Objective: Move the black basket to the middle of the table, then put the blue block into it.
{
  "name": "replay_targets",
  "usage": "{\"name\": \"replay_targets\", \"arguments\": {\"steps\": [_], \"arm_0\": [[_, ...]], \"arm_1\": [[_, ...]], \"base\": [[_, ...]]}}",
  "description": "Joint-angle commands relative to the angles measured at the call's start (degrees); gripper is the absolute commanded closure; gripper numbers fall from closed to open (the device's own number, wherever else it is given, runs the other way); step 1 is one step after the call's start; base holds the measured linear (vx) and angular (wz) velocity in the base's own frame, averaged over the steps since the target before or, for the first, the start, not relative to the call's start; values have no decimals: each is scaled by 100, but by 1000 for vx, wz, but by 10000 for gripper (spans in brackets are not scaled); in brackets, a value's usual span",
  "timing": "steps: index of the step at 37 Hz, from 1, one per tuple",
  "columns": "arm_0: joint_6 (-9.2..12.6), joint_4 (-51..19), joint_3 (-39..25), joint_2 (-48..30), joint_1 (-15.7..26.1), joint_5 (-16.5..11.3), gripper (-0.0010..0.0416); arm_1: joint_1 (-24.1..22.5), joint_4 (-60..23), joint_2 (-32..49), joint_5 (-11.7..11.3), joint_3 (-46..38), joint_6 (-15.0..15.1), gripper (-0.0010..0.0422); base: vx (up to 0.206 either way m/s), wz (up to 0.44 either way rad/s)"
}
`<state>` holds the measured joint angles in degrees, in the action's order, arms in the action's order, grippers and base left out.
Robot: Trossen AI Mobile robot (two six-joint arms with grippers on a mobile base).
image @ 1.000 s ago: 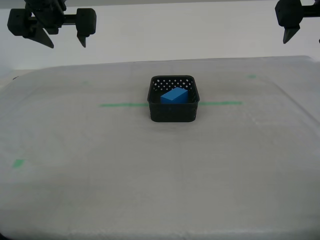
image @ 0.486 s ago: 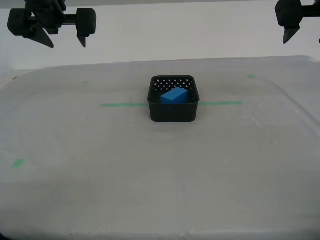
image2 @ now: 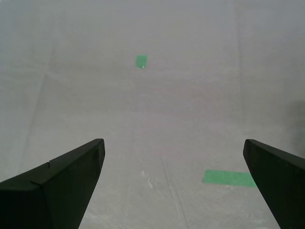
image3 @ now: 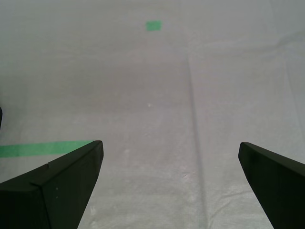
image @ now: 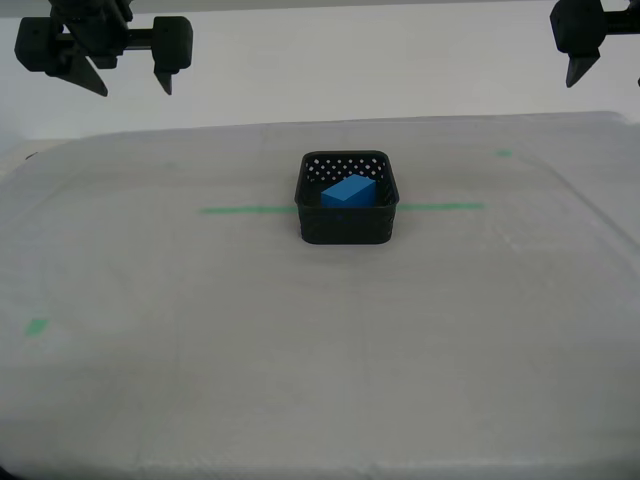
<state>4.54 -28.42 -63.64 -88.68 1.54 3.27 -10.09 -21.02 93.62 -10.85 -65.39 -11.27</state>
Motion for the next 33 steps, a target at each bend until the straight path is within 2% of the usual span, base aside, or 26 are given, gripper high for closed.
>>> {"name": "replay_targets", "arguments": {"steps": [1, 33], "arm_0": [[-9, 11, -7, 4, -2, -7, 7], [-9, 11, -7, 4, -2, -7, 7]], "arm_1": [[-2, 0, 0, -24, -4, -7, 12], [-2, 0, 0, -24, -4, -7, 12]], "base": [[0, 0], [0, 0]]}}
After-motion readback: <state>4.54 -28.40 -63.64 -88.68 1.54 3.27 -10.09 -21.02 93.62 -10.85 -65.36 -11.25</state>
